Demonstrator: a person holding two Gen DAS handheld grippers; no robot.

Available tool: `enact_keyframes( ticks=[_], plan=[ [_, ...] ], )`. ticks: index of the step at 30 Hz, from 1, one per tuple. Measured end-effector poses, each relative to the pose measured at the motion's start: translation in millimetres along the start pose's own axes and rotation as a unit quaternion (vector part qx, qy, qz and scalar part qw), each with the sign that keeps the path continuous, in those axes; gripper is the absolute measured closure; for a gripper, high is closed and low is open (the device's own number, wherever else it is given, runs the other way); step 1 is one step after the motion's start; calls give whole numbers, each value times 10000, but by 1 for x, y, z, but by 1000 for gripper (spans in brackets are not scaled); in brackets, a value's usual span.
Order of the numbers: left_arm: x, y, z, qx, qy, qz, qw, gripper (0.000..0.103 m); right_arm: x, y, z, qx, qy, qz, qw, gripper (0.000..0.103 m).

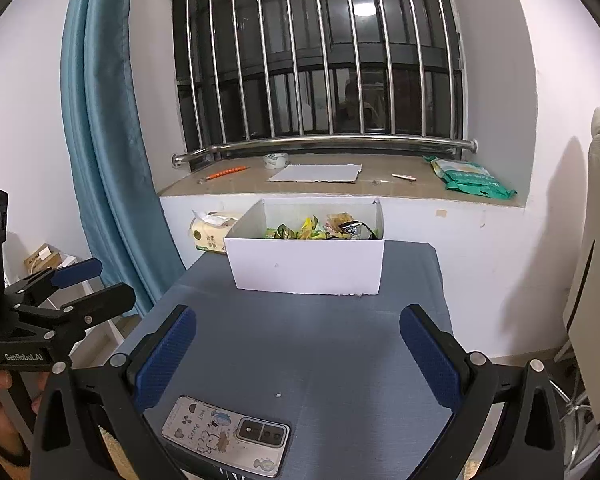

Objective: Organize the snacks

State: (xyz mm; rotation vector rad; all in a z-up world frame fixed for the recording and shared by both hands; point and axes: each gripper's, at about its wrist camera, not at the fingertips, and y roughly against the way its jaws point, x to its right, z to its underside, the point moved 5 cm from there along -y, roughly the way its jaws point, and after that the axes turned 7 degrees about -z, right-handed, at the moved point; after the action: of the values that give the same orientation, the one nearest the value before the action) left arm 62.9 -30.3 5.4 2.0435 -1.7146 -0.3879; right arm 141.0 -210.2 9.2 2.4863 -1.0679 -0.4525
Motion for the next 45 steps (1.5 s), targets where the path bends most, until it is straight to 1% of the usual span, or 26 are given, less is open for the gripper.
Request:
enact_keyframes(
  ticks=[45],
  plan=[
    [-2, -6, 3, -98, -14, -43, 9999, 0, -5, -4, 2, -45, 17, -42, 10000, 0]
  ],
)
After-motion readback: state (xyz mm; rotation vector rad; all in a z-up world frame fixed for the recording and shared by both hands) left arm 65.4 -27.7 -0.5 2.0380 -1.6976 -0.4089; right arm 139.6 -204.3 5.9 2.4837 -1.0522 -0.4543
